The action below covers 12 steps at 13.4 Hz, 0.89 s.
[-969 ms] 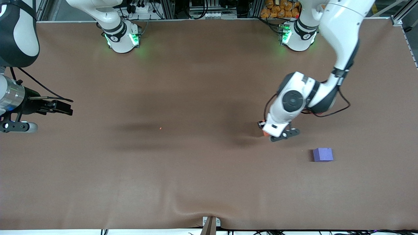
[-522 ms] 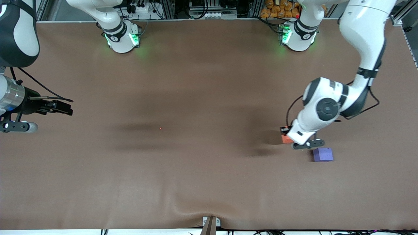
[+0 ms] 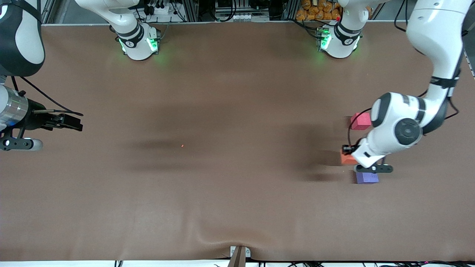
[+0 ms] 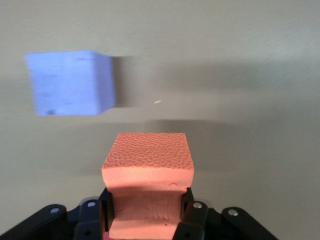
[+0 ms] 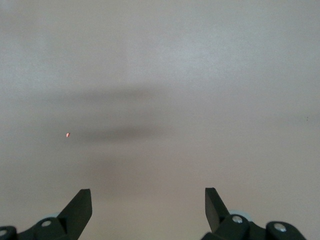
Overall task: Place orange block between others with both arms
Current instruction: 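Carry the orange cube between the pink and blue cubes with the left gripper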
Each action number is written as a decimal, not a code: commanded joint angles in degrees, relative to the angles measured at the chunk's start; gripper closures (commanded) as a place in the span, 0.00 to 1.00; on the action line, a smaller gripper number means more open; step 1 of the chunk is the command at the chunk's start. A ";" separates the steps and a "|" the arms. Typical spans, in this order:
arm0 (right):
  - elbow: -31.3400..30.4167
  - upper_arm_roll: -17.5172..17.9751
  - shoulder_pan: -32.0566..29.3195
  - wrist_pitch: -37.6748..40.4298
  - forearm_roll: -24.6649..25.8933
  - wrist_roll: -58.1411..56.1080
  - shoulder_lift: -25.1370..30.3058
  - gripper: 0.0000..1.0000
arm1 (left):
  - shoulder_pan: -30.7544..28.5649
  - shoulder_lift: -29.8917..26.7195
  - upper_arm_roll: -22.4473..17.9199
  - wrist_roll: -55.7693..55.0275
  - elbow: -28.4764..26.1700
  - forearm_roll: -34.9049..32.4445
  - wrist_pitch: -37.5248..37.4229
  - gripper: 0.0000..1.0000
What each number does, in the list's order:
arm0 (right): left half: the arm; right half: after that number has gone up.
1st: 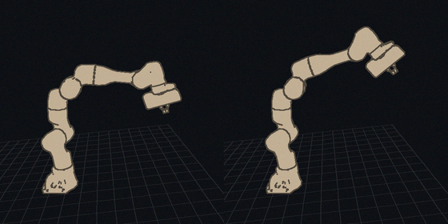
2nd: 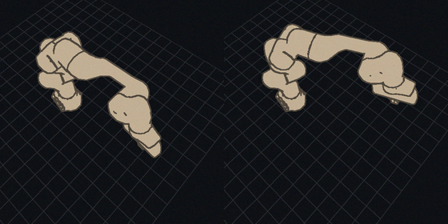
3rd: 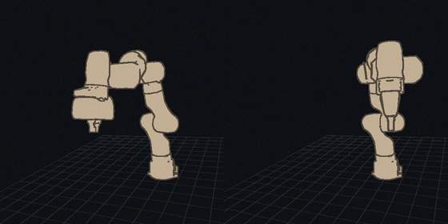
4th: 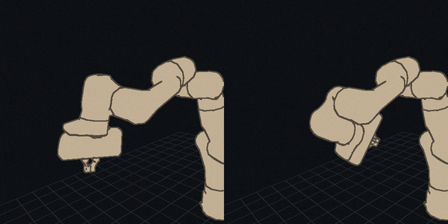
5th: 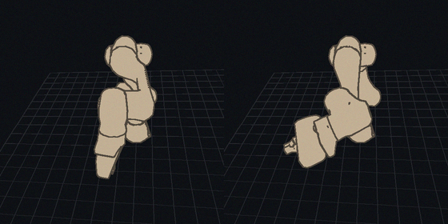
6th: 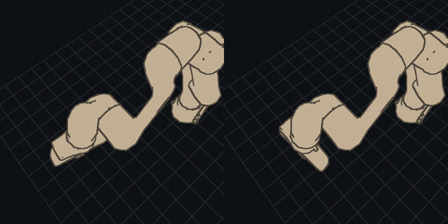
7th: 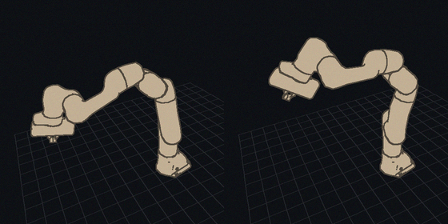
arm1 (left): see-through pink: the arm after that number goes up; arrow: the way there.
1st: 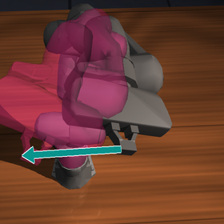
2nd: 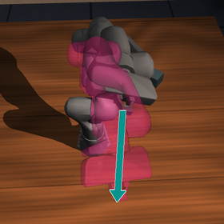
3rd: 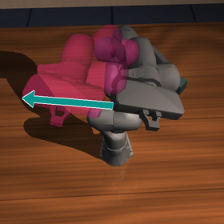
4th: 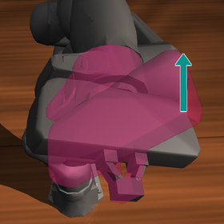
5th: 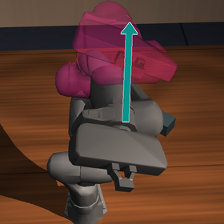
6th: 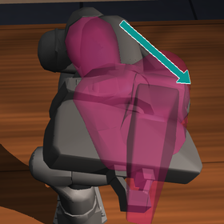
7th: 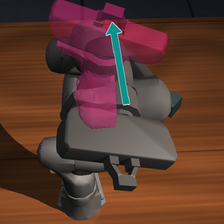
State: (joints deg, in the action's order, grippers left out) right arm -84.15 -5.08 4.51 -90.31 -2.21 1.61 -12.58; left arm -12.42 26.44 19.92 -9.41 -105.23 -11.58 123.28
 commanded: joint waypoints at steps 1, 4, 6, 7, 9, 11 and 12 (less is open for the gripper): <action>0.39 -0.19 0.33 0.75 0.10 0.85 0.54 0.00 | -4.71 -0.69 0.74 7.10 2.21 -0.28 -5.06 1.00; 0.39 -0.19 0.33 0.75 0.10 0.85 0.46 0.00 | -7.61 0.19 0.82 9.14 1.17 0.33 -6.29 1.00; 0.30 -0.19 0.33 0.75 0.18 0.85 0.45 0.00 | -7.80 0.19 0.82 8.45 0.37 2.96 -8.93 0.99; 0.30 -0.19 0.41 0.75 0.19 0.85 0.45 0.00 | -7.71 -0.07 0.82 8.09 0.20 3.05 -9.89 0.97; 0.30 -0.19 0.41 0.75 0.19 0.85 0.37 0.00 | -7.71 0.01 0.82 7.91 0.11 3.14 -10.52 0.96; 0.30 -0.19 0.41 0.75 0.19 0.85 0.45 0.00 | -7.97 0.54 0.82 8.00 0.11 3.14 -10.43 0.96; 0.30 -0.19 0.41 0.75 0.19 0.85 0.37 0.00 | -8.15 0.98 0.82 8.09 0.20 3.06 -10.34 0.96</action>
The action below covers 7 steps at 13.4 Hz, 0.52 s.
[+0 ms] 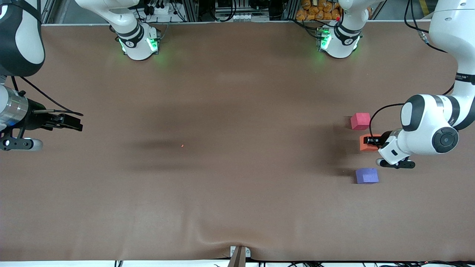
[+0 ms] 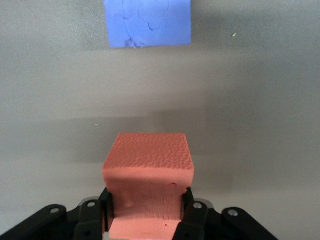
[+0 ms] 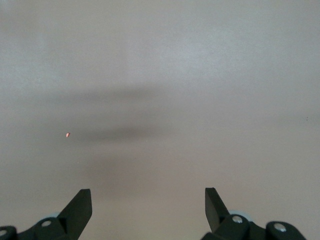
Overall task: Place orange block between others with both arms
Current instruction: 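Carry the orange cube between the pink and blue cubes with the left gripper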
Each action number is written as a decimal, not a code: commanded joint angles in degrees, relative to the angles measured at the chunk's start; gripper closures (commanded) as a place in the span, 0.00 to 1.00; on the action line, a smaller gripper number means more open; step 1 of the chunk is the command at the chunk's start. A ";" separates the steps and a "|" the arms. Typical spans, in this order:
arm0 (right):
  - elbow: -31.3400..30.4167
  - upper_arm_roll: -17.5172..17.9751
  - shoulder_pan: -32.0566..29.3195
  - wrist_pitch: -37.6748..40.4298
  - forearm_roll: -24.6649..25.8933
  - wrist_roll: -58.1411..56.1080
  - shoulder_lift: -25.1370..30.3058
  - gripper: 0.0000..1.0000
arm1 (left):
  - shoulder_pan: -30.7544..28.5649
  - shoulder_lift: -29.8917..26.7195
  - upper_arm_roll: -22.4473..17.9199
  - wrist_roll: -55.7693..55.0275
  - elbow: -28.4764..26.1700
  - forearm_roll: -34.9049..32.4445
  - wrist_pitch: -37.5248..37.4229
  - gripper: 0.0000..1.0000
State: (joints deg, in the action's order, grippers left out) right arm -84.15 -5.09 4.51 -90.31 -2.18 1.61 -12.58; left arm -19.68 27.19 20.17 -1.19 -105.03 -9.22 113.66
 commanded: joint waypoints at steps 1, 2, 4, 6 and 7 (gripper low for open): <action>0.30 -0.19 0.42 0.75 0.16 0.85 0.37 0.00 | -0.88 0.49 0.49 -0.13 0.00 0.70 -0.20 0.96; 0.30 -0.19 0.42 0.75 0.16 0.85 0.37 0.00 | -1.06 1.19 0.48 -0.04 0.00 0.79 0.24 0.96; 0.30 -0.19 0.42 0.84 0.16 0.85 0.37 0.00 | -2.37 2.60 0.48 0.31 -0.09 0.61 2.52 0.96; 0.30 -0.19 0.42 0.75 0.16 0.85 0.37 0.00 | -2.55 2.96 0.48 0.40 -0.09 0.61 2.97 0.96; 0.30 -0.19 0.42 0.84 0.16 0.85 0.37 0.00 | -2.55 3.57 0.48 0.40 0.00 0.61 3.06 0.95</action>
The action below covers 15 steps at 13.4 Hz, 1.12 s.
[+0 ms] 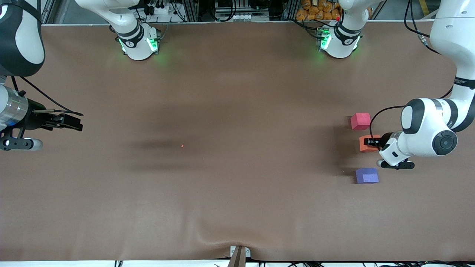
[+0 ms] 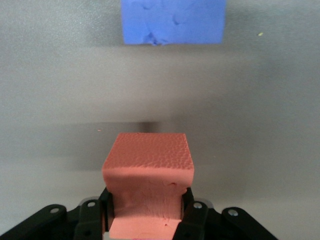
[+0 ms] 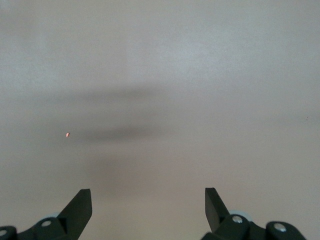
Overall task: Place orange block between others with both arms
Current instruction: 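Lower the orange cube onto the table and open the left gripper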
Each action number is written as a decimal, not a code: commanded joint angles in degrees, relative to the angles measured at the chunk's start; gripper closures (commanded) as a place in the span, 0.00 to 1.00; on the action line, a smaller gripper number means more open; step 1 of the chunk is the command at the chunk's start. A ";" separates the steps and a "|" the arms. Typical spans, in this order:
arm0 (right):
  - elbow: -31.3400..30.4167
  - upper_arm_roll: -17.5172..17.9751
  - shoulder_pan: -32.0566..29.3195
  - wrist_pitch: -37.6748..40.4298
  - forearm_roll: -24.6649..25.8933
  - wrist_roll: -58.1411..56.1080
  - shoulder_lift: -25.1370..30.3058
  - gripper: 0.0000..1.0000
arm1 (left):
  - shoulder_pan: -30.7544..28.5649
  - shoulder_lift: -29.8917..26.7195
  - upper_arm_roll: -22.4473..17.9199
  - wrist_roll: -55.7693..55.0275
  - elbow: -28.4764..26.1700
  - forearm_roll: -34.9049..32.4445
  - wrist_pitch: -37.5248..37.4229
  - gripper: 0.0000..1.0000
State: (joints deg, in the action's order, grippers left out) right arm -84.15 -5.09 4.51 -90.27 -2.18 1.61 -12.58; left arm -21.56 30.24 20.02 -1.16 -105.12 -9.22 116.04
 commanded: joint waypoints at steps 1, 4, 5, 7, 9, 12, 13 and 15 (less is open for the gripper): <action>0.30 -0.10 0.41 0.71 0.16 0.85 0.37 0.00 | -0.76 1.22 0.55 0.37 0.09 0.61 1.64 0.95; 0.30 -0.19 0.41 0.71 0.16 0.85 0.37 0.00 | -0.76 2.28 0.46 0.37 0.09 0.52 2.88 0.95; 0.30 -0.19 0.41 0.71 0.16 0.85 0.37 0.00 | -0.76 2.54 0.37 0.37 0.18 0.61 2.97 0.95; 0.30 -0.19 0.41 0.71 0.16 0.85 0.37 0.00 | -0.76 3.42 0.28 0.37 0.44 0.52 4.10 0.93; 0.30 -0.19 0.41 0.71 0.16 0.85 0.37 0.00 | -0.76 3.86 0.28 0.37 0.61 0.17 4.46 0.93; 0.30 -0.19 0.41 0.71 0.16 0.85 0.37 0.00 | -0.59 4.83 0.19 -0.41 0.97 -0.18 5.69 0.75; 0.30 -0.19 0.41 0.71 0.16 0.85 0.37 0.00 | -0.33 4.83 0.19 -0.51 1.14 -0.27 5.69 0.40; 0.30 -0.19 0.41 0.62 0.16 0.85 0.37 0.00 | -0.24 4.66 0.11 -0.51 1.49 -0.36 5.69 0.00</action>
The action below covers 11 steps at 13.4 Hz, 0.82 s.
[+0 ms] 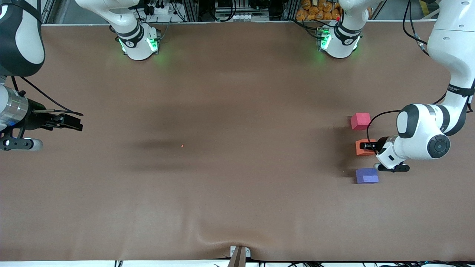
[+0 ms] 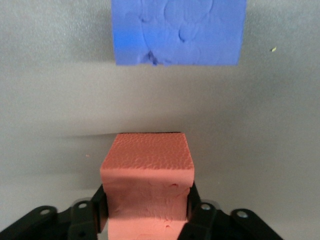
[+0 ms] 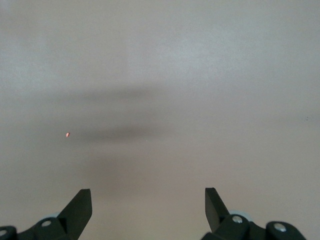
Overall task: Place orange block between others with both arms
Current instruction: 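Lower the orange cube onto the table and open the left gripper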
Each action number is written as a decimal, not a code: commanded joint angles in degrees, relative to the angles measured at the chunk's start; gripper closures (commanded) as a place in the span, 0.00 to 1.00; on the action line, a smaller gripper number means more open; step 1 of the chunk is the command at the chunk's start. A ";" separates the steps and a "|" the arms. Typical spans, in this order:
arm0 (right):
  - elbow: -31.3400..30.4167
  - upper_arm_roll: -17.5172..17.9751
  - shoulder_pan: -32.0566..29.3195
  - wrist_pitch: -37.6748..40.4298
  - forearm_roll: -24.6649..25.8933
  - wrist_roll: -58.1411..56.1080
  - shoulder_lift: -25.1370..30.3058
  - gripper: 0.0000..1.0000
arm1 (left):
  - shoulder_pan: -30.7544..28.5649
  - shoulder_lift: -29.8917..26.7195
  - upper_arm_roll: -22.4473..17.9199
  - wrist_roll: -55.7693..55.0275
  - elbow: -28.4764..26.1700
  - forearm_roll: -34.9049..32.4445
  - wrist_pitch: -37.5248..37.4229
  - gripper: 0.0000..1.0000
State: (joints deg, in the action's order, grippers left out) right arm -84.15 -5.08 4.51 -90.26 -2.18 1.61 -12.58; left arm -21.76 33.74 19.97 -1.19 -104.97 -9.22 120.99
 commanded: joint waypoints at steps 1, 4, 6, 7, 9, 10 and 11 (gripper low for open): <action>0.30 -0.19 0.41 0.61 0.25 0.85 0.37 0.00 | 0.05 1.16 0.15 -0.48 1.52 -0.36 0.73 0.00; 0.30 -0.19 0.41 0.52 0.25 1.02 0.28 0.00 | 0.22 0.63 0.15 -0.48 1.61 -0.36 0.56 0.00; 0.30 -0.19 0.41 0.52 0.25 1.02 0.28 0.00 | 0.22 -1.29 0.24 -0.48 1.70 -0.36 0.03 0.00; 0.30 -0.19 0.41 0.44 0.25 1.02 0.28 0.00 | 0.22 -2.78 0.33 -0.48 1.70 -0.36 -0.40 0.00; 0.30 -0.19 0.41 0.35 0.25 1.98 0.28 0.00 | 0.31 -6.38 1.03 -0.57 1.70 -0.36 -2.85 0.00; 0.30 -0.19 0.41 0.35 0.25 2.17 0.28 0.00 | 0.83 -8.40 1.55 -1.35 1.79 -0.27 -4.35 0.00; 0.30 -0.19 0.41 0.35 0.25 2.17 0.28 0.00 | 1.27 -10.51 3.13 -4.14 1.79 -0.27 -6.36 0.00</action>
State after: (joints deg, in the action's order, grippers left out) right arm -84.15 -5.08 4.51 -90.27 -2.16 2.40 -12.59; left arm -21.45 28.70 21.36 -1.82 -101.98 -9.22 118.33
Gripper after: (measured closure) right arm 0.000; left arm 0.000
